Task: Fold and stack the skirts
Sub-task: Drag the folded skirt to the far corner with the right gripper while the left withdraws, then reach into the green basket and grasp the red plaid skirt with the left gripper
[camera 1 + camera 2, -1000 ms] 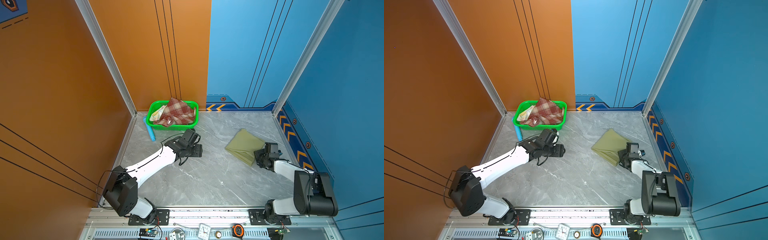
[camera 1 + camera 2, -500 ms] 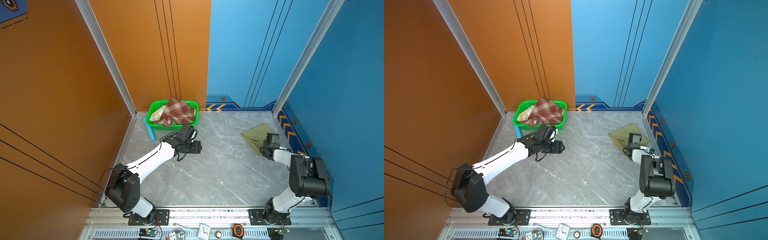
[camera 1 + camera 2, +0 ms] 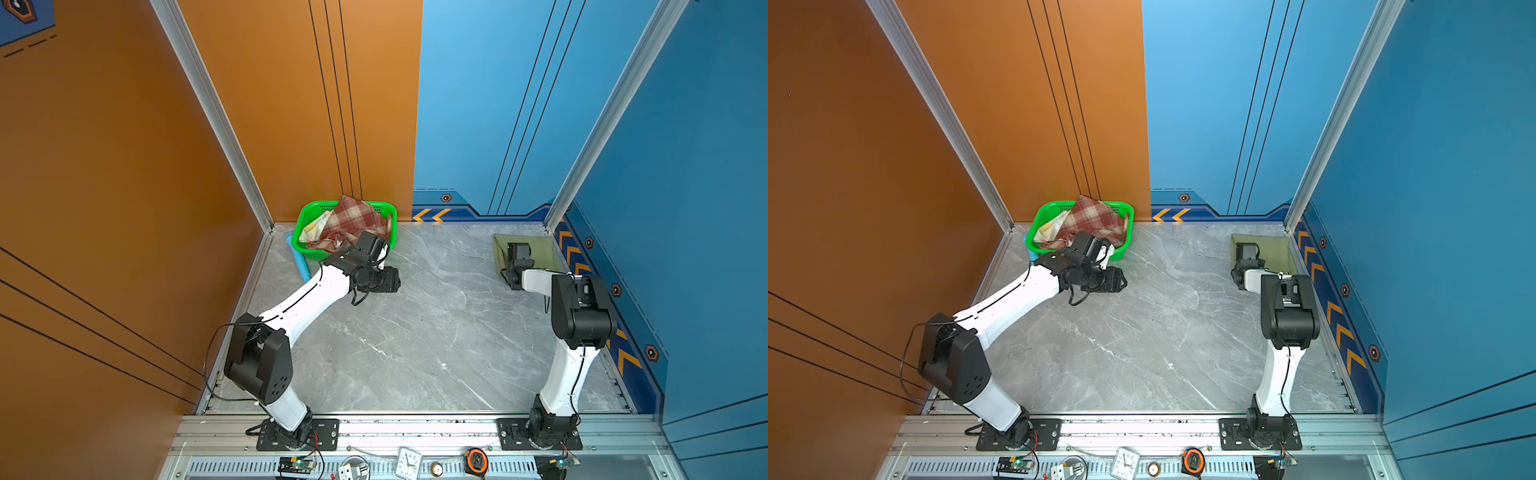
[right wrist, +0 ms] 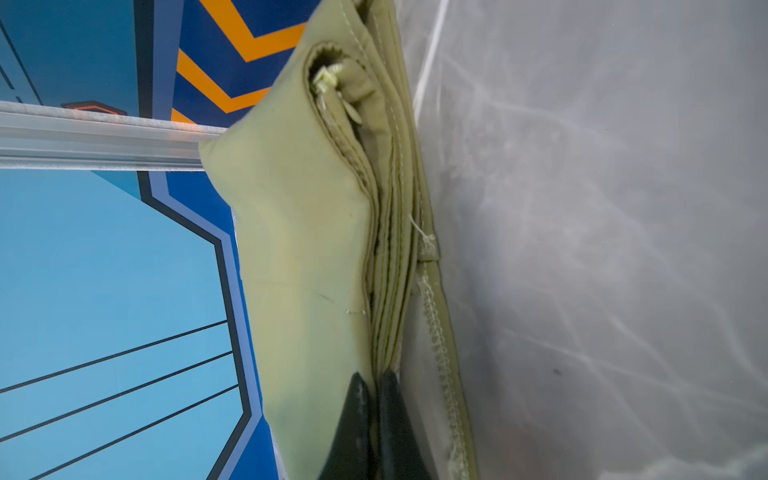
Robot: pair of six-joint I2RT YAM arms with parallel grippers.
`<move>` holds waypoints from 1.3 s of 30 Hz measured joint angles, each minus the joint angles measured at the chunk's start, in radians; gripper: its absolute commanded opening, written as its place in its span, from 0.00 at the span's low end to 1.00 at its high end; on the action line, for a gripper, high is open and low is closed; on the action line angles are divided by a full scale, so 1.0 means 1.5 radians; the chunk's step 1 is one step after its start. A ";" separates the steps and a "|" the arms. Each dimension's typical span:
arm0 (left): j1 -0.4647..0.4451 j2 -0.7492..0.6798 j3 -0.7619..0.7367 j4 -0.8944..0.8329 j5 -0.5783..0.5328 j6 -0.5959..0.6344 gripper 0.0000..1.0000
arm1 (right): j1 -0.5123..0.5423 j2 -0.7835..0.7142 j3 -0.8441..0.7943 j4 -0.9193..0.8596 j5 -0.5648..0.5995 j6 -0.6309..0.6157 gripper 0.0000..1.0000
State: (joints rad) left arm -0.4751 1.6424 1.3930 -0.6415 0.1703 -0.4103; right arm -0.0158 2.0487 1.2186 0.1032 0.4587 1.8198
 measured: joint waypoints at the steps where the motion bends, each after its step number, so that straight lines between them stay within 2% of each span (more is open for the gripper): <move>1: 0.005 0.002 0.007 -0.005 0.000 0.002 0.67 | -0.001 0.011 0.013 -0.003 -0.001 -0.001 0.00; 6: 0.020 0.003 0.028 -0.020 -0.001 0.002 0.67 | -0.012 0.059 0.070 -0.017 -0.012 -0.021 0.00; 12: 0.020 0.006 0.037 -0.029 -0.001 0.002 0.67 | -0.031 0.066 0.108 -0.037 -0.048 -0.075 0.00; 27: 0.029 0.007 0.051 -0.040 -0.033 0.003 0.69 | -0.036 0.099 0.149 -0.041 -0.127 -0.171 0.01; 28: 0.034 0.007 0.054 -0.042 -0.038 0.005 0.69 | -0.036 0.101 0.155 -0.045 -0.133 -0.181 0.05; 33: 0.068 0.007 0.080 -0.052 -0.076 0.012 0.72 | -0.038 0.099 0.159 -0.047 -0.166 -0.231 0.57; 35: 0.085 0.009 0.097 -0.057 -0.097 0.016 0.77 | -0.038 0.089 0.158 -0.048 -0.183 -0.261 0.70; 36: 0.094 0.013 0.109 -0.059 -0.107 0.017 0.84 | -0.038 0.083 0.157 -0.053 -0.193 -0.279 0.76; 37: 0.102 0.018 0.122 -0.059 -0.117 0.017 0.92 | -0.038 0.076 0.154 -0.060 -0.205 -0.301 0.79; 39: 0.113 0.029 0.141 -0.059 -0.141 0.023 1.00 | -0.037 0.062 0.145 -0.074 -0.228 -0.341 0.86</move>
State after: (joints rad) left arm -0.3050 1.6863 1.6051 -0.7300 -0.0406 -0.3759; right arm -0.0719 2.1410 1.4357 -0.0082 0.1165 1.3079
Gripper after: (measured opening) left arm 0.948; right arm 0.793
